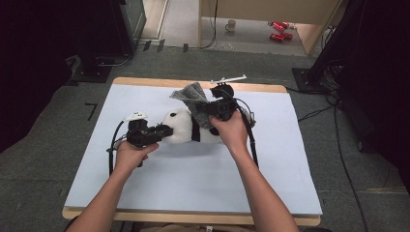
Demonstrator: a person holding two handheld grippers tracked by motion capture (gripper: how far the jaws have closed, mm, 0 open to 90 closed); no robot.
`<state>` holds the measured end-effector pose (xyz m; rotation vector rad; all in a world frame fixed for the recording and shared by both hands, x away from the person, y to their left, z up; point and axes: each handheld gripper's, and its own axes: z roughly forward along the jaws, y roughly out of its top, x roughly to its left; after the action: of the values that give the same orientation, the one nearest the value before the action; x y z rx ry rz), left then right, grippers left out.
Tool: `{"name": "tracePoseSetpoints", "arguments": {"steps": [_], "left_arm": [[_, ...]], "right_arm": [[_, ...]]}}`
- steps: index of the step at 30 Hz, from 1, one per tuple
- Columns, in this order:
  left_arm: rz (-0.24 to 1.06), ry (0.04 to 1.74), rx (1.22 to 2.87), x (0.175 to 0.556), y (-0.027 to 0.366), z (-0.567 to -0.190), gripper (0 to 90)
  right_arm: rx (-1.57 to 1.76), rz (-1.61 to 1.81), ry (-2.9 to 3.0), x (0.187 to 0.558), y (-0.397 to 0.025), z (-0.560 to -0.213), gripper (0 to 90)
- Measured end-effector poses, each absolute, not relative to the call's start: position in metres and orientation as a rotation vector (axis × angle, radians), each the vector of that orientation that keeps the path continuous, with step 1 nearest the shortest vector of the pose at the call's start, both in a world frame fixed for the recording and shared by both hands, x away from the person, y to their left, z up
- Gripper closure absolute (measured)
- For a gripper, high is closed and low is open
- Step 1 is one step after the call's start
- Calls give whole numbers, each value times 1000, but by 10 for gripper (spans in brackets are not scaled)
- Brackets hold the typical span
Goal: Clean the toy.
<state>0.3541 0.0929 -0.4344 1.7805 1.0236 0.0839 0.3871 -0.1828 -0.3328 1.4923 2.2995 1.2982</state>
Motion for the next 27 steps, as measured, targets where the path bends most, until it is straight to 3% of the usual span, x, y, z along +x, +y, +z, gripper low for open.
{"name": "tracePoseSetpoints", "arguments": {"steps": [6,16,27], "left_arm": [[125,1038,1776,348,87,-433,604],[155,1073,1799,351,86,-436,608],[158,1101,1829,359,86,-442,620]], "right_arm": [[1299,1168,2346,361,-146,-330,779],[1276,1189,2403,359,-108,-371,776],[1402,1266,2420,378,-135,-386,786]]}}
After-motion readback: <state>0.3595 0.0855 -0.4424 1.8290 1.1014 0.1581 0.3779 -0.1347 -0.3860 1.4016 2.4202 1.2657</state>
